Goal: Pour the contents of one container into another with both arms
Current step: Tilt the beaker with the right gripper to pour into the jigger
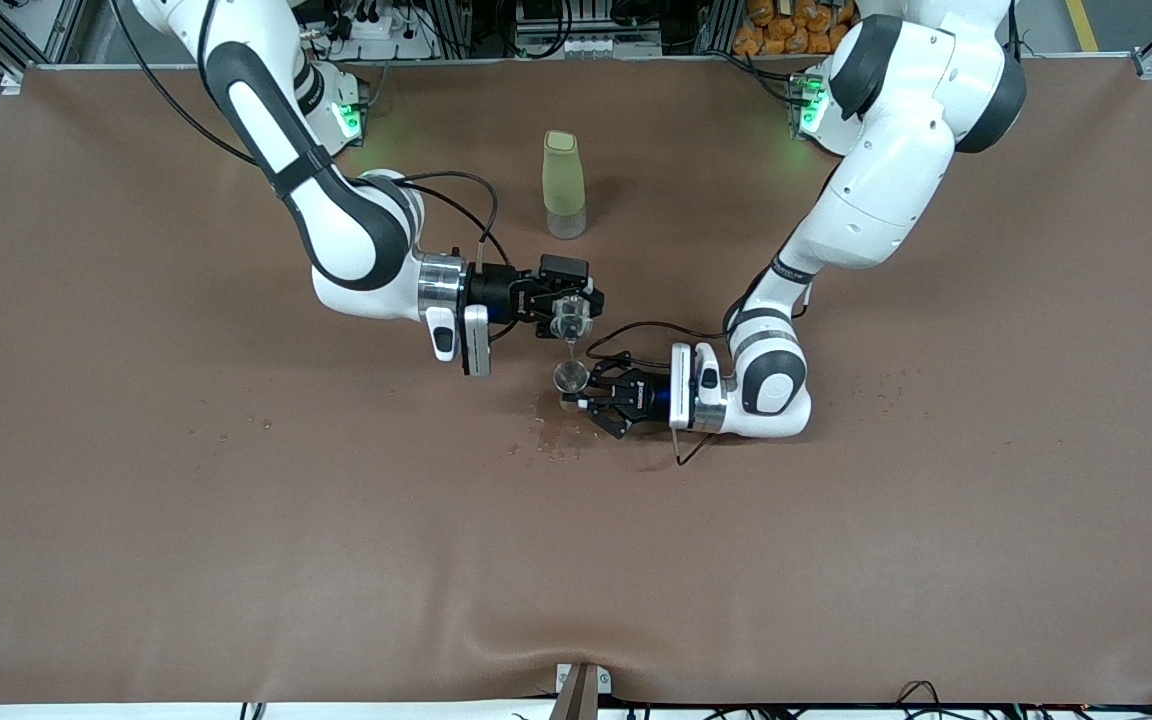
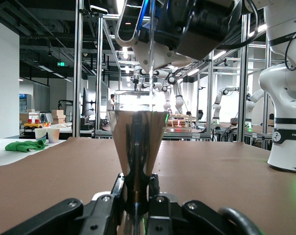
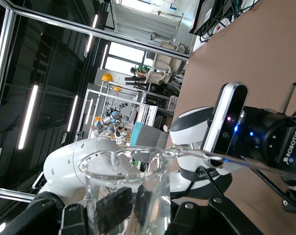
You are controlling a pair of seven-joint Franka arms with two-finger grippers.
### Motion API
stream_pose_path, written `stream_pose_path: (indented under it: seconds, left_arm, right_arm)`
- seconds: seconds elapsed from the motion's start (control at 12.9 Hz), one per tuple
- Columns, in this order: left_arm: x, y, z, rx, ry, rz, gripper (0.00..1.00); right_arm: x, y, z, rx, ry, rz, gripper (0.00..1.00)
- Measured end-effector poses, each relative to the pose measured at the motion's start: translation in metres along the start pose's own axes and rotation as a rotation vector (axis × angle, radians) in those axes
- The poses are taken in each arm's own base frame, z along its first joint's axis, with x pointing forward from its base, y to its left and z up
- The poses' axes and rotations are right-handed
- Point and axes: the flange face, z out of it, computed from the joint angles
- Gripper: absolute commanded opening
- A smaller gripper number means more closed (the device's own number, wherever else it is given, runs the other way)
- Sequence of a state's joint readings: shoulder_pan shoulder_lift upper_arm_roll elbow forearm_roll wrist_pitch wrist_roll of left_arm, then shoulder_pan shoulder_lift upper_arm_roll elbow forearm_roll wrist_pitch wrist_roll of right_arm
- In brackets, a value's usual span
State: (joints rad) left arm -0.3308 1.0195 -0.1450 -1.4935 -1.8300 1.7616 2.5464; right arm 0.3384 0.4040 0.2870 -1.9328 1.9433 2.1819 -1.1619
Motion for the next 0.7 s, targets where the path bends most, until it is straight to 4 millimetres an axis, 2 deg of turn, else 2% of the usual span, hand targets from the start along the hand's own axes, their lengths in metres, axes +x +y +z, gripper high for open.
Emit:
stream_pose_path:
  seconds: [0.7]
  left_arm:
    - [0.0029,0.0001,0.0,0.0,0.0,-0.016,0.0]
  right_arm:
    - [-0.0052,-0.005,0.006,0.009,-0.012,0.09,0.0]
